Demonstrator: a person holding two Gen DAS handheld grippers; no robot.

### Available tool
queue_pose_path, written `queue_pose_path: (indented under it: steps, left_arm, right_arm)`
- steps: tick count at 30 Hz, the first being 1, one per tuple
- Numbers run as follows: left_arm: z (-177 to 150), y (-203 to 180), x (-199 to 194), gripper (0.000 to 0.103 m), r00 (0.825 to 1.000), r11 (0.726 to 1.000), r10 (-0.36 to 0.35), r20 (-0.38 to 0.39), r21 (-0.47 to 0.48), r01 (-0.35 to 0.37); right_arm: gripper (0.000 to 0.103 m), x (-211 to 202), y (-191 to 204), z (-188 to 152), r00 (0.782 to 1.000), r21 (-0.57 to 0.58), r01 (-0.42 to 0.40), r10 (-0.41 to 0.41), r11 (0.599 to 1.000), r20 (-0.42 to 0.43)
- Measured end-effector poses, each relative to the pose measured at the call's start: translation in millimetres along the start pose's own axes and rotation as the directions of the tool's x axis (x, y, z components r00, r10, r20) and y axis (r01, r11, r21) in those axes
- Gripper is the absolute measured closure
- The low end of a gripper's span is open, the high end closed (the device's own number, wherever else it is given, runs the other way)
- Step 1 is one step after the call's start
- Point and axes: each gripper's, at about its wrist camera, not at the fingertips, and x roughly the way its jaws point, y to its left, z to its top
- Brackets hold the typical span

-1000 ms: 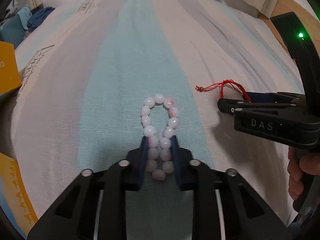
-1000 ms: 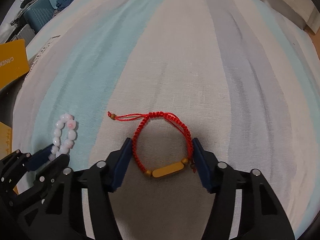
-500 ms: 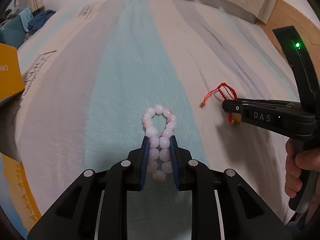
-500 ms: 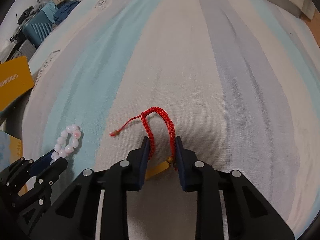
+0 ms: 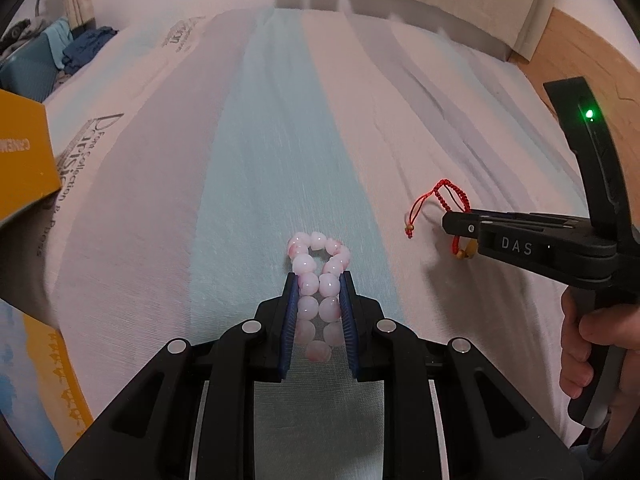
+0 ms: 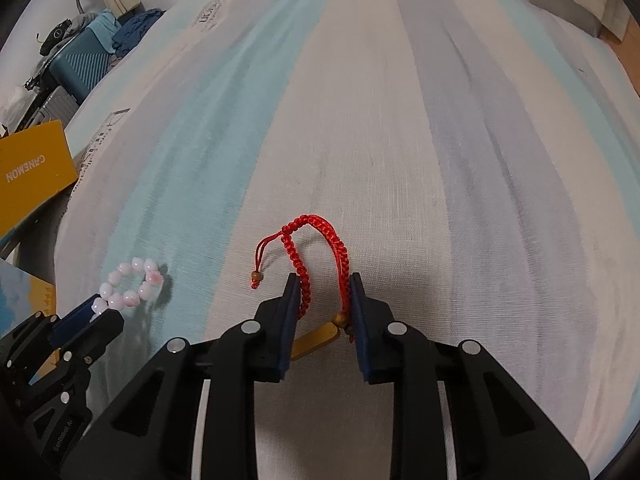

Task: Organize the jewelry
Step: 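Carry the pearl bracelet with the left tool while the right tool carries the red bracelet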

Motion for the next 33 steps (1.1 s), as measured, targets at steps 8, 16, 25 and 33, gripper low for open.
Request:
queue_pose_path:
  steps: [8,16,25,33]
  left_arm:
    - [3.9,-3.5,-14.2,0.083,1.0,1.0,-0.004,0.024,0.002,0.003]
    - [2.0,-10.2,-32.3,0.083,0.999,1.0,0.008,0.037,0.021,-0.009]
    - [-4.2,-9.8,-59.5,0.083,1.0,1.0,-0.001,0.025,-0.013,0.001]
    - [-8.1,-13.5,-93.8,0.083,0.999,1.0,0.017,0.045,-0.007,-0.017]
  right_arm:
    - [0.079,-7.7,2.1,0.6,1.0,-0.002,0.001,-0.001,1.0,0.017]
    - [0.079,-26.4,-4.0,-7.9,0.999,0.028,-0.027,0.026,0.999,0.036]
    - [0.079,-57.7,1.1,-23.8,0.998,0.054,-0.05,0.047,0.997,0.047]
    - [0.079,-95.0,11.7,-37.9,0.997,0.048,-0.049,0.045,0.998,0.068]
